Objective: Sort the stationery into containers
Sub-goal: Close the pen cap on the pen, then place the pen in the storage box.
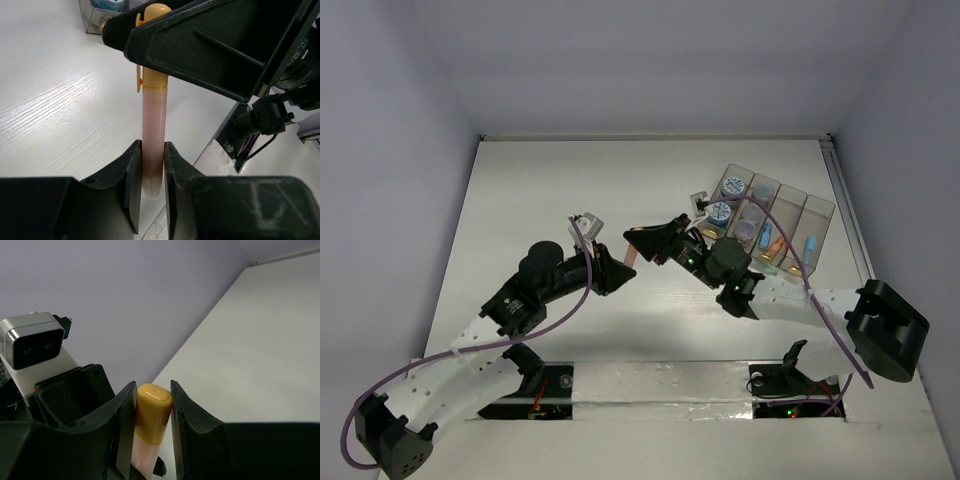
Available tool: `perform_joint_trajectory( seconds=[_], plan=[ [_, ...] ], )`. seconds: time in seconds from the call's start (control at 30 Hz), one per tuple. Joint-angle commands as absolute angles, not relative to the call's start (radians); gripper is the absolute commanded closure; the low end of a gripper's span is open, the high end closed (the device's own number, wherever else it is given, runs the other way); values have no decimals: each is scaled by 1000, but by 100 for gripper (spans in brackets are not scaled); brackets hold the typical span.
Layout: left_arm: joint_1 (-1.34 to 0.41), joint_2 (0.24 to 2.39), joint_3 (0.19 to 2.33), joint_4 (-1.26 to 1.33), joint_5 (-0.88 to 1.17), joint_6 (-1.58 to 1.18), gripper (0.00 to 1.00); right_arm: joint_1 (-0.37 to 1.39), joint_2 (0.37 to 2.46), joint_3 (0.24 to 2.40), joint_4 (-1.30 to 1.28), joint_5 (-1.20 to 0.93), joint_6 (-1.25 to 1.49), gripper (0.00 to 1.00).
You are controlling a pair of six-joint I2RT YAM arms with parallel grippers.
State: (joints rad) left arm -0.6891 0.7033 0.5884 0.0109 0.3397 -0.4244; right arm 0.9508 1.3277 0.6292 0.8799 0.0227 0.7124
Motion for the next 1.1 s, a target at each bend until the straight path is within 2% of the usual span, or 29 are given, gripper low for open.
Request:
perform_joint_trajectory(
  seconds=[0.0,0.1,0.33,0.5,0.63,0.8,0.87,0.9,0.97,1.0,1.07],
  plan=[
    [-626,696,719,532,130,-483,100,1069,1434,607,600,-212,644,100],
    [-601,700,730,538,138,-485,100,1091,1471,620,615,-224,650,100],
    [-506,678,793,568,184,-505,100,1091,1471,488,666,-212,709,100],
    [-506,672,816,538,186,-494,100,1091,1428,440,657,-172,719,100],
    [-506,698,772,566,248,-540,100,1091,1388,491,625,-112,697,100],
    [-506,724,700,586,337,-595,100,1051,1373,651,542,-32,640,100],
    [-506,709,655,575,347,-597,86,984,1379,692,518,-6,632,100],
    [-506,687,640,562,351,-597,71,956,1381,719,522,-6,627,100],
    [-506,666,608,526,356,-586,58,901,1391,762,505,-6,595,100],
    [-506,648,597,499,362,-583,46,846,1396,784,499,-6,586,100],
    [-506,631,572,445,391,-571,29,798,1396,847,482,-6,562,100]
  ],
)
